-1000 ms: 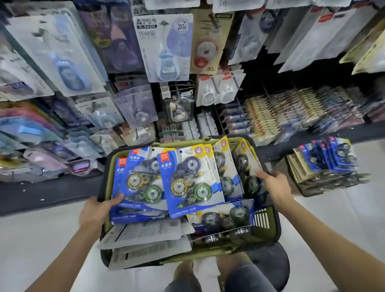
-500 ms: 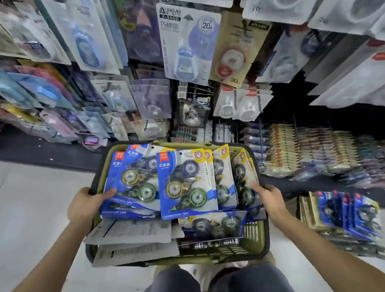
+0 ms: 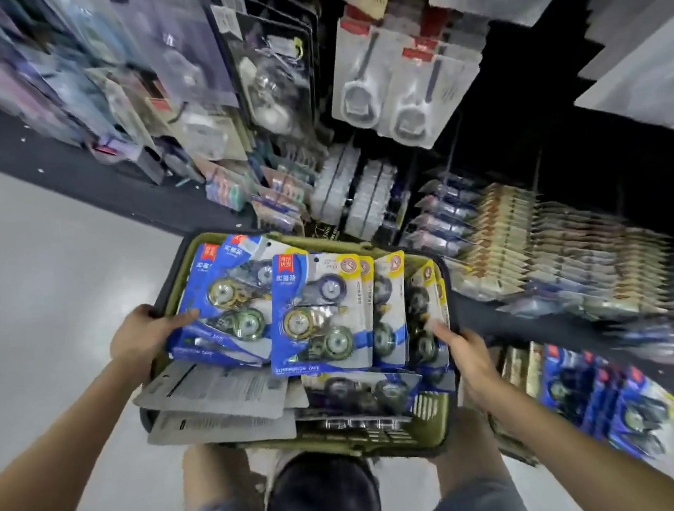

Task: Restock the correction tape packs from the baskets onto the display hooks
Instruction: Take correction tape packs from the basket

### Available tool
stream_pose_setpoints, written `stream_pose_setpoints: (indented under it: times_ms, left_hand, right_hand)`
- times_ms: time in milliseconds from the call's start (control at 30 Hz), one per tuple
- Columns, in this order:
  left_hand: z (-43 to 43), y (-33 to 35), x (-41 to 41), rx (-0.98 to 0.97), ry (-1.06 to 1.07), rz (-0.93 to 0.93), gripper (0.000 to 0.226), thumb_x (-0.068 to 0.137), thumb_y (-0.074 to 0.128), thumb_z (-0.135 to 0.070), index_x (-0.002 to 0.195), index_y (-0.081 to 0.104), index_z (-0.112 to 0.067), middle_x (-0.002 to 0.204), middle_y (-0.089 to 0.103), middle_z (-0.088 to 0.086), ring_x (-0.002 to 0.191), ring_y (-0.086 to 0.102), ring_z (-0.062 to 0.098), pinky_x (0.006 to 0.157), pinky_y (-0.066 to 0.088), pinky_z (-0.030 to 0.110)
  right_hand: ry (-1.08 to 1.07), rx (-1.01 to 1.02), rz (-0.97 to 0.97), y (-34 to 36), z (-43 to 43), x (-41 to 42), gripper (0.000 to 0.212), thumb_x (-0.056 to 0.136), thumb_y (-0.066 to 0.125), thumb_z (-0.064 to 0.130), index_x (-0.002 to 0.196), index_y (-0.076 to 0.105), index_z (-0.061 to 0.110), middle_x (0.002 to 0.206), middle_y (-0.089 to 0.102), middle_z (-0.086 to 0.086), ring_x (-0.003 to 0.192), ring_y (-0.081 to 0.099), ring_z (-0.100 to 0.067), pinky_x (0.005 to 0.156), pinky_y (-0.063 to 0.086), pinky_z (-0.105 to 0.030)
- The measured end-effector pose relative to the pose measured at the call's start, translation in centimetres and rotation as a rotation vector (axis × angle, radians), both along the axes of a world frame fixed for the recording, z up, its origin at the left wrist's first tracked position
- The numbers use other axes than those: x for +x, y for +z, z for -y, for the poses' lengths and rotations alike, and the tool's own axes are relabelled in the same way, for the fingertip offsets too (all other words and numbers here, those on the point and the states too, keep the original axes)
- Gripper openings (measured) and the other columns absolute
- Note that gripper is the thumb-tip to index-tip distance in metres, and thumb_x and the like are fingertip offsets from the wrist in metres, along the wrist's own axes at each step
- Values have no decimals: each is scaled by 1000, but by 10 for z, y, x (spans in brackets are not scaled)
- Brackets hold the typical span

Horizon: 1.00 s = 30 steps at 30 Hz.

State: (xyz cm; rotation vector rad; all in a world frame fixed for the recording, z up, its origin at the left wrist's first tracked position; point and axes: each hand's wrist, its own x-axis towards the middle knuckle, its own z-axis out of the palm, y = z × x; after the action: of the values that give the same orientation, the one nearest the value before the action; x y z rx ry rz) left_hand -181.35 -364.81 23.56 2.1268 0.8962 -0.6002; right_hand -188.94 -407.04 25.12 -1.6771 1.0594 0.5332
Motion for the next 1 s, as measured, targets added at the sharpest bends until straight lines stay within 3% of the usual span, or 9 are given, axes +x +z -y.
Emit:
stream_pose_setpoints:
  times_ms: [67, 167, 300, 467, 600, 733, 867, 1000]
  left_hand:
    - [10, -37, -3, -6, -33, -12, 66, 46, 72, -63, 81, 59, -8, 72, 62, 10, 66, 56, 30, 59, 38, 36]
    - [22, -97, -7, -7, -66, -10, 67, 47, 71, -65, 83, 60, -9, 76, 65, 11, 72, 61, 32, 63, 41, 37]
    - [37, -170, -3, -8, -90, -38, 68, 47, 72, -65, 82, 59, -9, 76, 66, 11, 74, 63, 32, 66, 44, 40]
    - [47, -251, 6, 12, -148, -47, 73, 46, 72, -67, 89, 61, -10, 85, 70, 10, 81, 66, 32, 78, 52, 45]
    - [47, -307, 6, 12, -165, -24, 74, 45, 73, -69, 88, 60, -10, 85, 70, 9, 80, 67, 32, 80, 55, 49]
    - [43, -359, 4, 69, -221, 13, 77, 48, 68, -72, 86, 59, -5, 80, 67, 10, 75, 62, 30, 70, 49, 42]
    - [35, -399, 0, 78, -230, 68, 72, 57, 77, -67, 85, 58, -4, 78, 64, 12, 70, 57, 29, 60, 38, 36]
    - [26, -424, -1, 88, -234, 138, 69, 62, 76, -68, 86, 58, -6, 79, 66, 11, 74, 60, 31, 60, 39, 37]
  right_hand:
    - [-2, -23, -28, -37, 11, -10, 45, 93, 61, 42, 123, 58, 8, 109, 60, -8, 102, 54, -26, 94, 36, -35]
    - [-11, -60, -79, -94, 23, -21, 55, 90, 61, 50, 127, 55, 9, 111, 59, -9, 112, 55, -32, 99, 38, -43]
    - [-33, -62, -139, -168, 36, -28, 49, 90, 65, 44, 122, 62, 6, 99, 64, -7, 94, 58, -27, 94, 43, -40]
    - [-48, -63, -205, -260, 54, -35, 60, 81, 71, 54, 121, 66, 10, 111, 70, -12, 101, 65, -31, 100, 49, -49]
    - [-25, -74, -192, -306, 53, -36, 59, 87, 67, 49, 128, 62, 8, 124, 65, -13, 112, 60, -32, 99, 44, -38]
    - [-11, -122, -166, -346, 47, -35, 63, 87, 65, 52, 123, 62, 1, 108, 64, -19, 93, 56, -32, 94, 44, -44]
    - [-9, -172, -111, -375, 43, -36, 67, 89, 64, 48, 123, 57, -10, 121, 63, -24, 97, 61, -36, 87, 44, -42]
    - [-20, -217, -62, -392, 37, -39, 62, 91, 64, 45, 114, 59, -12, 108, 66, -23, 90, 58, -33, 87, 46, -42]
